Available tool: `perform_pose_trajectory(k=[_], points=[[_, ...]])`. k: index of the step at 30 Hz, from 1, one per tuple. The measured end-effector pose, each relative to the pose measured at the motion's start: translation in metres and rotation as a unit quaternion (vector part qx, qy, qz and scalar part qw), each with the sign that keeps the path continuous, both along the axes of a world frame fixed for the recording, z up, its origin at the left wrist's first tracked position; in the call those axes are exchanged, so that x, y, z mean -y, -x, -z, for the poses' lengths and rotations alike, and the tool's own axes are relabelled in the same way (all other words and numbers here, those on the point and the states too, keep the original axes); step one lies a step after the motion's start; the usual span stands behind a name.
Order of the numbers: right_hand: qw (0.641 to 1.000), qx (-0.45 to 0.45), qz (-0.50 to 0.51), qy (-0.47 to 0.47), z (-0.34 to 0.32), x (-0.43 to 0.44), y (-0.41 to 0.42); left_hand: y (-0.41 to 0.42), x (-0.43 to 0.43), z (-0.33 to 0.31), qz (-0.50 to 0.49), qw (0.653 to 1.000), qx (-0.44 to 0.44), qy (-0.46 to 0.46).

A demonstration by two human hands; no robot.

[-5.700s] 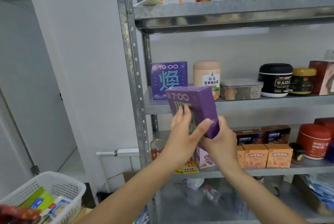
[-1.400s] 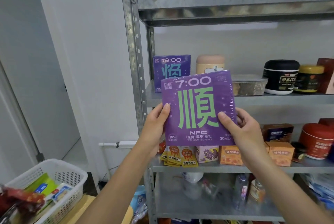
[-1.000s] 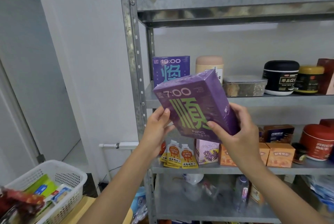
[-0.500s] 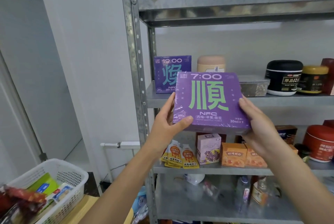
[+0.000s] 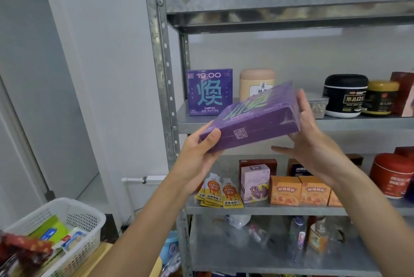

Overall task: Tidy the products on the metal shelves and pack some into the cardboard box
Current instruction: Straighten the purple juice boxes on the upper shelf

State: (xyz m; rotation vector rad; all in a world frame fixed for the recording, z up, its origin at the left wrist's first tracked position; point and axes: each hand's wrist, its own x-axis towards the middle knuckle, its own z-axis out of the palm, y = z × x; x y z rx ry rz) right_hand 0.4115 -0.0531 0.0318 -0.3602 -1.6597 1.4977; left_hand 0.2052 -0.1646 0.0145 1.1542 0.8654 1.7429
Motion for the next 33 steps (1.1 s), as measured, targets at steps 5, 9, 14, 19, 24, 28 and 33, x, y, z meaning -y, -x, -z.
perform_pose_trajectory(k=[5,9,14,19,24,28,33], points=[[0.997,-0.079,0.019,0.018,-0.002,-0.004,0.009,0.0,-0.003,0.006,0.052,0.998,-0.028,-0.004],[0.995,-0.096,0.016,0.038,-0.003,-0.003,0.016,-0.003,-0.007,0.013,-0.04,0.982,-0.183,0.023],[0.987,-0.103,0.118,0.037,-0.002,-0.003,0.021,-0.008,-0.005,0.019,-0.038,0.974,-0.223,0.018],[0.98,-0.098,0.141,0.1,0.007,-0.013,0.016,-0.007,0.001,0.016,0.022,0.985,-0.15,0.08],[0.978,-0.099,0.103,0.152,0.018,-0.016,0.018,0.0,0.003,0.015,0.1,0.984,-0.069,0.133],[0.97,-0.107,0.13,0.177,0.022,-0.014,0.018,-0.001,0.007,0.01,0.039,0.957,-0.211,0.194],[0.976,-0.044,0.157,0.146,0.013,-0.013,0.008,0.005,0.002,0.003,-0.149,0.951,-0.246,0.11]])
